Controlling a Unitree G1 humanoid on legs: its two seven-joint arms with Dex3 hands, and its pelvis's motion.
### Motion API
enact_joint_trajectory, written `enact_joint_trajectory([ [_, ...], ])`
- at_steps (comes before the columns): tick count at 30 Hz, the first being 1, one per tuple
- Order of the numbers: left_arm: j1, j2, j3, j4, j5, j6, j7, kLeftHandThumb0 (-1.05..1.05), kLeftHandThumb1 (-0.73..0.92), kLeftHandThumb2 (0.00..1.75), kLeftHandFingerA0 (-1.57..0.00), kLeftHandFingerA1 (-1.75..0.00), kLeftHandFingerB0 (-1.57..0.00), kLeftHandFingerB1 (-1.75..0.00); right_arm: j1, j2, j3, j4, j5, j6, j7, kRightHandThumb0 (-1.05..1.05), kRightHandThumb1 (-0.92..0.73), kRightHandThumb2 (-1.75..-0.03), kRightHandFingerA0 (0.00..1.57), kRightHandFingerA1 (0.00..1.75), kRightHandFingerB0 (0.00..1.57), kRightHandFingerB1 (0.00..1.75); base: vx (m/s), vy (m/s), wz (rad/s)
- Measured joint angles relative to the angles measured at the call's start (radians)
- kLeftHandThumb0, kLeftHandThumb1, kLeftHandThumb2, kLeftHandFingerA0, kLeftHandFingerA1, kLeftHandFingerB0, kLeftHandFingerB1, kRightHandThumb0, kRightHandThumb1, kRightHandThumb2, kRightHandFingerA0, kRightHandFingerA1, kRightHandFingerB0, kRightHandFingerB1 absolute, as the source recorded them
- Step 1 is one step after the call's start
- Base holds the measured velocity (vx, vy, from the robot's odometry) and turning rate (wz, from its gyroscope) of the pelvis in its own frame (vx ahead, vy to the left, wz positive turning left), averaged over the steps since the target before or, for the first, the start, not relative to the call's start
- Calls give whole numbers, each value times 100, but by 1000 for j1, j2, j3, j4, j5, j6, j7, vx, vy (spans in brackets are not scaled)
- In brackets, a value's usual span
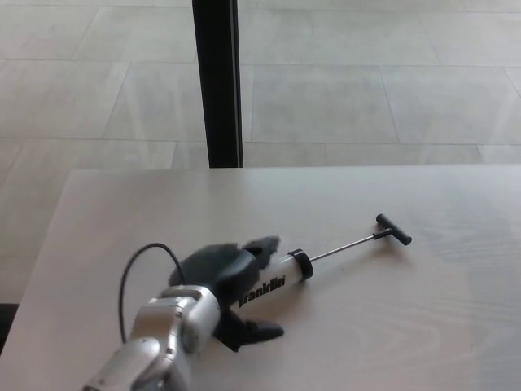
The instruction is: The robot uses its left hand to lift the air pump kept on the middle of the desk and use the right hand to pull out the handle
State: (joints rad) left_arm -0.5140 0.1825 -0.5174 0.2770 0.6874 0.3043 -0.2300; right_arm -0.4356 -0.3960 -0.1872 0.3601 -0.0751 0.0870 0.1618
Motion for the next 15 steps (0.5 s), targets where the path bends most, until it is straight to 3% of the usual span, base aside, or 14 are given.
enact_joint_trajectory([
  [2,2,10,56,-21,-28,-10,-8,-105,77,113,0,-7,0,0,0,-1,-8,-1,2,2,0,-105,-75,-113,0,23,0,3,0,0,0],
  [8,1,-8,198,-56,-123,-19,-25,-105,82,119,0,-11,0,0,0,-1,-10,-1,1,1,1,-105,-74,-115,0,21,0,6,0,0,0],
  [9,1,-8,220,-64,-139,-19,-28,-105,87,122,0,-14,0,0,0,-1,-11,0,1,1,2,-98,-67,-95,0,0,0,8,0,0,0],
  [11,0,-4,270,-77,-172,-19,-36,-105,87,122,0,-14,0,0,0,-3,-15,0,1,1,2,-98,-67,-95,0,0,0,8,0,0,0],
  [12,-1,0,298,-83,-189,-19,-40,-88,92,73,0,-7,0,-8,0,-4,-18,0,1,1,2,-104,-74,-113,0,20,0,10,0,0,0],
  [14,0,10,343,-93,-215,-19,-46,-89,92,73,0,-15,0,-17,1,-8,-24,0,2,1,2,-105,-75,-113,0,19,0,8,0,0,0],
  [15,0,18,380,-102,-235,-19,-50,-83,69,115,0,-38,0,-29,1,-11,-28,0,2,1,2,-105,-72,-101,0,1,0,2,0,0,0],
])
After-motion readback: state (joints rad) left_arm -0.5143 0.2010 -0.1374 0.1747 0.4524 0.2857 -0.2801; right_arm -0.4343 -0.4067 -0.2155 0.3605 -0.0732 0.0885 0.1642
